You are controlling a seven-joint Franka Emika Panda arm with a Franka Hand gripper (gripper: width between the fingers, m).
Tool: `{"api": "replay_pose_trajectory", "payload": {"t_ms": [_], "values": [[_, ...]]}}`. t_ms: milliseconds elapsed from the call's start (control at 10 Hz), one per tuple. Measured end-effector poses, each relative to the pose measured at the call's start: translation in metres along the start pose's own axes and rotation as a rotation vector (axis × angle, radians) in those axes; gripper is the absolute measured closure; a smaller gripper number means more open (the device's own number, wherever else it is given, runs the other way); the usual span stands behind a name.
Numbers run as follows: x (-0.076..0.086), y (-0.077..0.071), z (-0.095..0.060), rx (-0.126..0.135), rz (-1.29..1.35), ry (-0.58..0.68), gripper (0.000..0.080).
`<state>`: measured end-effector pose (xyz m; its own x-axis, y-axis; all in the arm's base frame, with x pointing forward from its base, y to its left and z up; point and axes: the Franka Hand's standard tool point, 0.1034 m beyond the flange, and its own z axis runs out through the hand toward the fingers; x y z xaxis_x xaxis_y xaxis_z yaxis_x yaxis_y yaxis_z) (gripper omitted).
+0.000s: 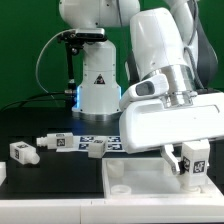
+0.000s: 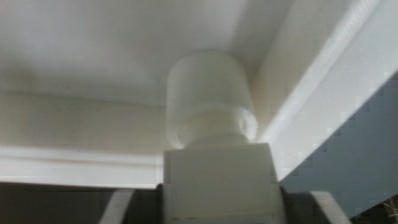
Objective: Assemble one leg
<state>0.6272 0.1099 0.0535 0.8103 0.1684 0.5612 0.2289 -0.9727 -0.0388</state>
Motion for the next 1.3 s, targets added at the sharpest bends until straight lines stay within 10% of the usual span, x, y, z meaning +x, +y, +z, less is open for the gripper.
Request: {"api": "replay_pose_trajectory", "payload": {"t_ms": [500, 700, 900, 1300], "values": [[-0.002, 0.000, 0.002, 0.000, 0.000, -0.004, 0.0515], [-0.003, 0.001, 0.001, 0.009, -0.004, -0.039, 0.0262], [0.021, 0.013, -0.024, 0.023, -0.003, -0.115, 0.0185], [0.032, 0.008, -0.018, 0.103, 0.088, -0.421, 0.0151]]}}
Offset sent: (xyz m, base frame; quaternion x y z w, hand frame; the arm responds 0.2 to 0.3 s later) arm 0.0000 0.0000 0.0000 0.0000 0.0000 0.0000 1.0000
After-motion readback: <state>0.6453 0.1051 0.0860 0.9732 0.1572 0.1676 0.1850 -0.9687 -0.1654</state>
